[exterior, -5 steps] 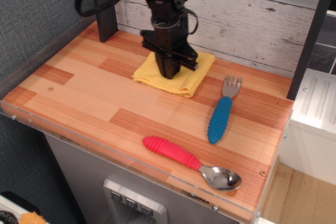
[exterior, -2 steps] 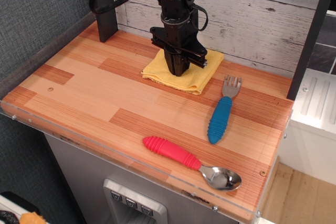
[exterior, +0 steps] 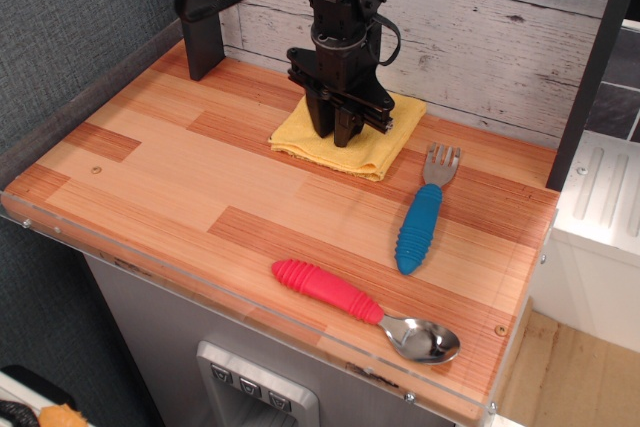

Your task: Slide the yellow rag back towards the wall, near the blue fork.

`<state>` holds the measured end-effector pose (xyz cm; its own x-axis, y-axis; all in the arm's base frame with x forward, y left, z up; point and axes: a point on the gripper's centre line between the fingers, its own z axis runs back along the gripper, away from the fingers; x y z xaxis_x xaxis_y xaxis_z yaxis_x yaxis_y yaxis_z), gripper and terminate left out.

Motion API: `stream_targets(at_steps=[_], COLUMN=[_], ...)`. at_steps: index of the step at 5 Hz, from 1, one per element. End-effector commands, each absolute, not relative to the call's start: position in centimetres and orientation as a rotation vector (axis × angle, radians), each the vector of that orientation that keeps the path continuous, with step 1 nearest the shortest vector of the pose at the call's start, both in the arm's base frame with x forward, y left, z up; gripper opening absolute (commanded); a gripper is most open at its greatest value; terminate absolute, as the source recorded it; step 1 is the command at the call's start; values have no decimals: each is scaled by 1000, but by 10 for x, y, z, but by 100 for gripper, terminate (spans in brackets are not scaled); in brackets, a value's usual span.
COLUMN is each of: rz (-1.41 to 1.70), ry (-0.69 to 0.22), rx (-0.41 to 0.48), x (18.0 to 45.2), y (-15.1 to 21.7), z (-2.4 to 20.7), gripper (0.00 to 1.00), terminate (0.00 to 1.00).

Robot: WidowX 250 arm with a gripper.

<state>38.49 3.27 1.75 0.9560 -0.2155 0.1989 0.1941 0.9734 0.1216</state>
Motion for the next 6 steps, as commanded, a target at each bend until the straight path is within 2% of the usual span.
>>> stream_targets(at_steps=[1, 2, 3, 4, 5, 6], rz=[-142, -129, -142, -120, -90, -27], ry=[-425, -461, -417, -307, -198, -227], rx=[125, 144, 178, 179, 96, 69], x=[382, 377, 375, 364, 339, 311], y=[27, 30, 31, 31, 36, 38], z=[70, 87, 92, 97, 105, 110], gripper=[100, 100, 100, 100, 100, 100], terminate=[0, 0, 0, 0, 0, 0])
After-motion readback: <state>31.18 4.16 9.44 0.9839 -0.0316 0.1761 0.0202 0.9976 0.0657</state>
